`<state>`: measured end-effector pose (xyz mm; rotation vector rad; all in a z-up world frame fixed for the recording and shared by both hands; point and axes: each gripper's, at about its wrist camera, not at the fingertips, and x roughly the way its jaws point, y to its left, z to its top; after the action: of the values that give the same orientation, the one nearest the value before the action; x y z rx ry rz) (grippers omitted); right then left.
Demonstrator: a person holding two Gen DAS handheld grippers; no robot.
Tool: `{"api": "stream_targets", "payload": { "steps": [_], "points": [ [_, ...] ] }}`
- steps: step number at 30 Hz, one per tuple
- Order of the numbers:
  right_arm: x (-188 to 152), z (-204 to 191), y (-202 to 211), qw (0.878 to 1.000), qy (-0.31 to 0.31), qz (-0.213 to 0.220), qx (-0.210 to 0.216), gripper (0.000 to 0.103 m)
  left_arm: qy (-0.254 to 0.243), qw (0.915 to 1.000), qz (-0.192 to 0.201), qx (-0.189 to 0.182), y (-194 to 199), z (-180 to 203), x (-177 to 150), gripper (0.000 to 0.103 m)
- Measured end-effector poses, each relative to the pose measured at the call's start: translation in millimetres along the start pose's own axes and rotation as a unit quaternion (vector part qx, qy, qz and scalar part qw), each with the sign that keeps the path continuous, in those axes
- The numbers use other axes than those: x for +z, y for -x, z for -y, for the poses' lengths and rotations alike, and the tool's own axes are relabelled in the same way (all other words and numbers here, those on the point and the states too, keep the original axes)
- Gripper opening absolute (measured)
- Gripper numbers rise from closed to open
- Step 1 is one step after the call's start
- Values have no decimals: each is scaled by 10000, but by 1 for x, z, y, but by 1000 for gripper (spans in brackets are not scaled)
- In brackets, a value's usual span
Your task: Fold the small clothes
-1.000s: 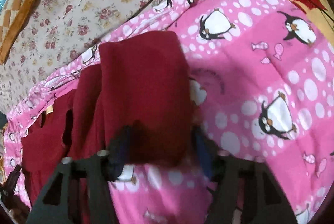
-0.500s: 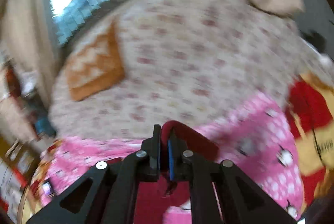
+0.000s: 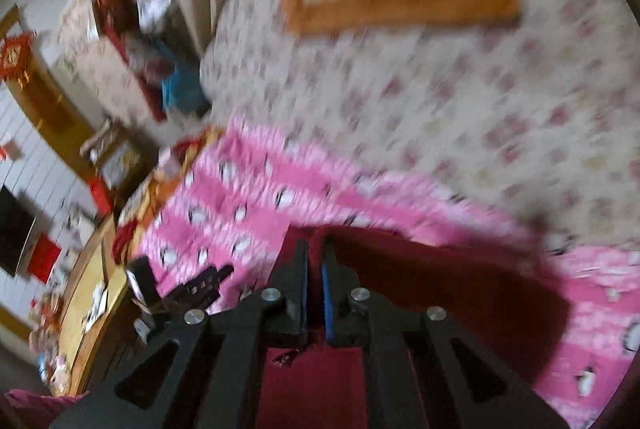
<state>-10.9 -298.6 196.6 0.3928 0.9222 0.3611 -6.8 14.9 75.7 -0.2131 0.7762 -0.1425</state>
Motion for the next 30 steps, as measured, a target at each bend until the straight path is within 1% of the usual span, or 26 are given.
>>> {"api": "stream_targets", "payload": {
  "steps": [3,4,5,6,8,9,10,11,12,14,15,17,18,19,20,21,22,26,28,30],
  "points": [
    [-7,0,-63,9989,-41,-459,108,5,9,10000,-23,-15,-2,0,1,30],
    [-10,3,-86,9980,-124,-606,161,5,6,10000,-68,-69,-4,1,0,30],
    [-14,5,-100,9974,-154,-687,171,5,-1,9999,-96,-126,-5,1,0,30],
    [-19,7,-119,9965,-186,-804,131,6,-17,9997,-130,-193,-6,3,-1,30],
    [-24,12,-151,9956,-298,-889,-39,11,-56,9991,-200,-357,-8,7,-2,30],
    [-25,14,-160,9952,-343,-910,-106,19,-56,9985,-237,-487,-9,9,-3,30],
    [-26,19,-165,9946,-425,-933,-143,37,-51,9978,-271,-599,-10,11,-3,30],
    [-28,24,-169,9939,-583,-918,-172,45,-52,9972,-301,-688,-11,13,-3,30],
    [-29,27,-166,9938,-683,-863,-148,51,-54,9966,-316,-755,-12,15,-3,30],
    [-33,32,-146,9944,-766,-729,-12,51,-75,9951,-387,-910,-14,18,-4,31],
    [-35,34,-134,9950,-756,-651,-52,51,-106,9942,-434,-979,-16,21,-4,33],
    [-47,41,-96,9961,-776,-404,-117,54,-169,9930,-467,-1070,-19,27,-7,34],
    [-53,44,-82,9962,-795,-340,-130,58,-223,9924,-483,-1109,-21,31,-8,35],
    [-66,51,-58,9961,-830,-253,-182,61,-298,9917,-510,-1138,-24,37,-9,35],
    [-73,54,-47,9959,-844,-210,-227,62,-344,9917,-510,-1131,-26,40,-10,35],
    [-90,61,-25,9955,-859,-134,-372,62,-406,9918,-510,-1096,-28,45,-11,35],
    [-99,65,-13,9951,-864,-103,-465,63,-490,9922,-535,-1017,-31,50,-12,35],
    [-155,92,39,9896,-916,7,-1109,63,-712,9917,-692,-822,-46,70,-14,35],
    [-174,106,50,9861,-1046,-22,-1289,65,-812,9918,-732,-662,-57,82,-14,35],
    [-193,121,59,9824,-1148,9,-1473,65,-825,9911,-877,-564,-70,89,-12,35]
  ]
}}
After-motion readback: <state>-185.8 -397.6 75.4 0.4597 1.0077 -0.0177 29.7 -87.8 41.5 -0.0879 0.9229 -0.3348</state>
